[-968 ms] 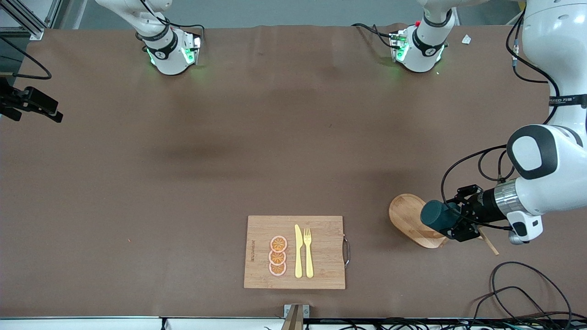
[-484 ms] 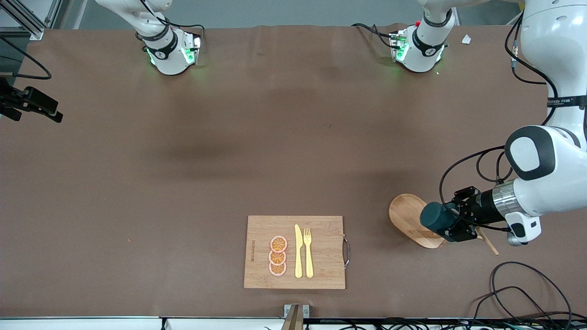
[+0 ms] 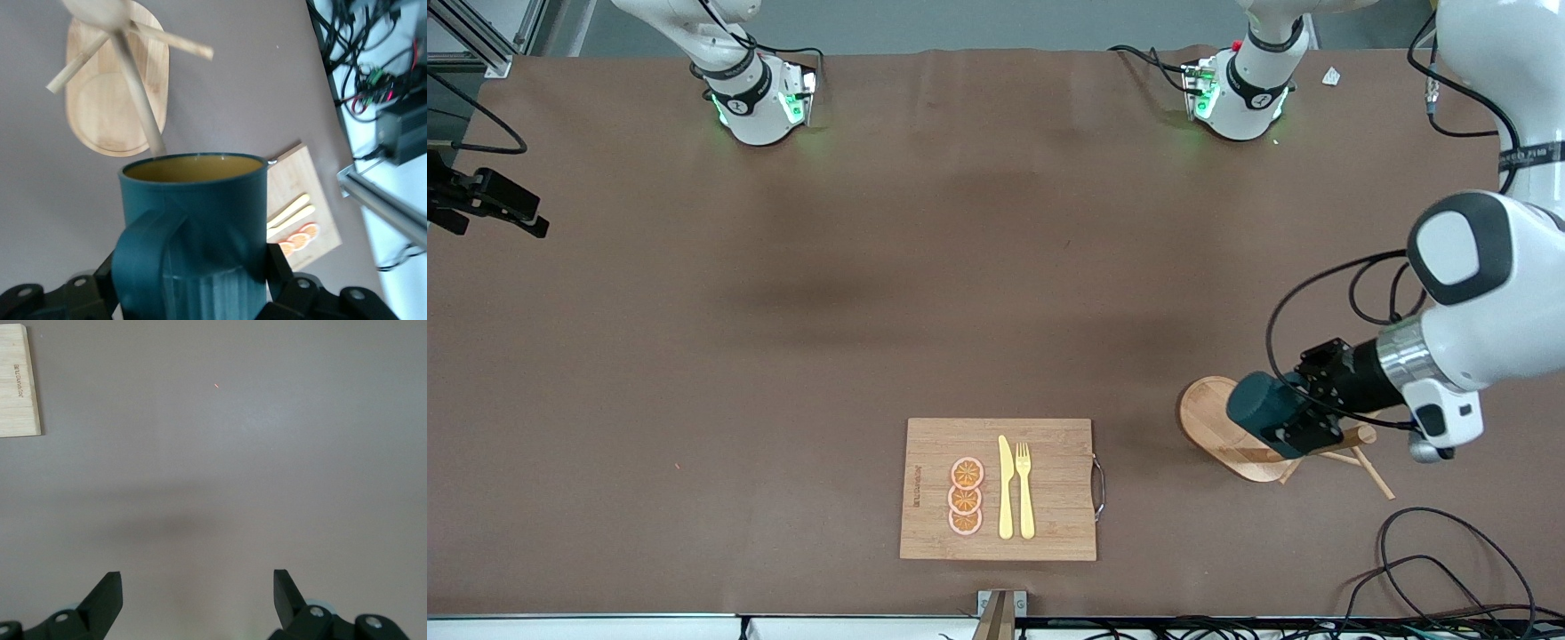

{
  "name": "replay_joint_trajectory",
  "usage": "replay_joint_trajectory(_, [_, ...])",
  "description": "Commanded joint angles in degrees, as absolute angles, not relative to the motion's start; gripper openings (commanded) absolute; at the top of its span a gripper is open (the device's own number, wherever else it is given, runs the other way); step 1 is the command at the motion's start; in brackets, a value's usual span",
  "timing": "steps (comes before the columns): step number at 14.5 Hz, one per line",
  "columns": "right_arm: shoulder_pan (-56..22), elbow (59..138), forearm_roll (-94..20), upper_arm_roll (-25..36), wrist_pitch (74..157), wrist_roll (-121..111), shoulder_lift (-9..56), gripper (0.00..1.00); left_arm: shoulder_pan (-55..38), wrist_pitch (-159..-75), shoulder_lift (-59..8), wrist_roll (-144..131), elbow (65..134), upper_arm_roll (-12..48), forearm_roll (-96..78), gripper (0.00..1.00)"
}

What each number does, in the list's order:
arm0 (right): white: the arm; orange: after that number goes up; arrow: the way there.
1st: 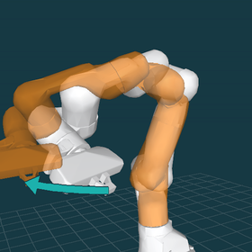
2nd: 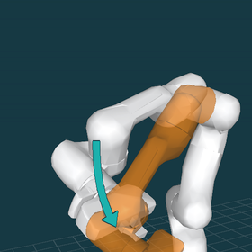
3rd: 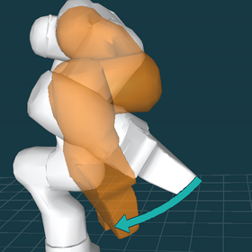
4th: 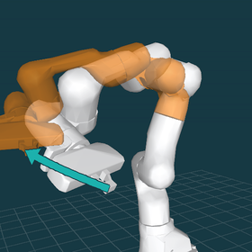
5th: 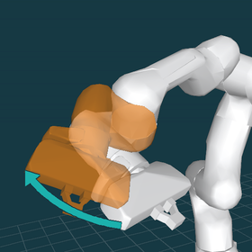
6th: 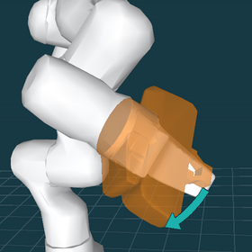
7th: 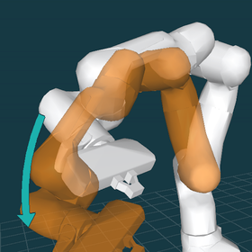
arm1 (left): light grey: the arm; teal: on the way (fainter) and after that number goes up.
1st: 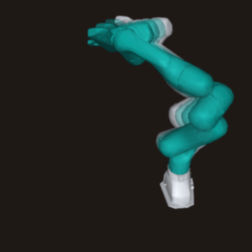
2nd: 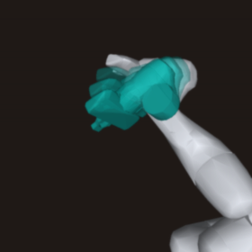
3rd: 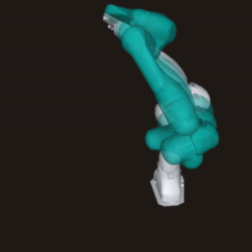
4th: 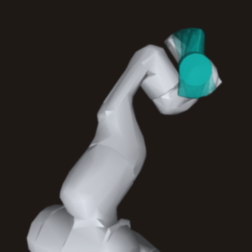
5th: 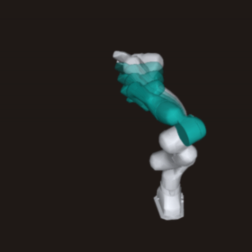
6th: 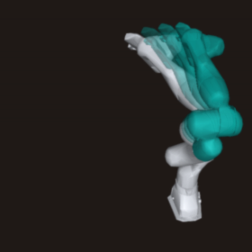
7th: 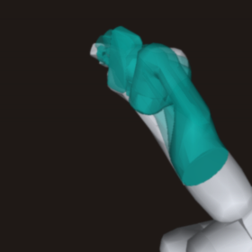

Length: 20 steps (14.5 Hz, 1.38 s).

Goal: Transfer cup from left to right arm and place
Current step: 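Carry the teal mug with the left gripper to the table middle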

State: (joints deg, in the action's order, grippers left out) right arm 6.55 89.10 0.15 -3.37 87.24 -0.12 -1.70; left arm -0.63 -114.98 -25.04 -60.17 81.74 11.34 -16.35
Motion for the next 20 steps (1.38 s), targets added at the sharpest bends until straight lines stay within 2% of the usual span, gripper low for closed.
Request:
replay_joint_trajectory(1, [6.94, 89.74, 0.44, -3.60, 87.28, -0.70, -2.64, 1.00, -8.94, -115.83, -23.99, -64.15, 82.44, 10.90, -6.80, 0.51])
replay_joint_trajectory(3, [6.94, 89.74, 0.44, -3.60, 87.10, -0.70, -2.64, 1.00, -15.79, -119.51, -25.22, -67.40, 82.00, 10.72, 1.54, 0.53])
replay_joint_trajectory(8, [6.77, 89.74, 0.44, -3.60, 87.01, -0.70, -2.64, 1.00, -27.48, -126.54, -31.10, -71.36, 82.09, 10.72, 24.74, 0.51])
replay_joint_trajectory(12, [6.77, 89.74, 0.44, -3.60, 86.92, -0.70, -2.64, 1.00, -34.35, -131.57, -36.38, -76.53, 82.09, 10.55, 42.31, 0.46])
replay_joint_trajectory(15, [6.85, 89.82, 0.44, -3.60, 87.01, -0.70, -2.64, 1.00, -38.39, -136.12, -39.89, -84.43, 82.18, 10.64, 54.28, 0.46])
replay_joint_trajectory(20, [7.03, 89.82, 0.44, -3.52, 87.01, -0.79, -2.64, 1.00, -45.61, -136.93, -45.60, -103.66, 82.18, 10.02, 79.23, 0.46])
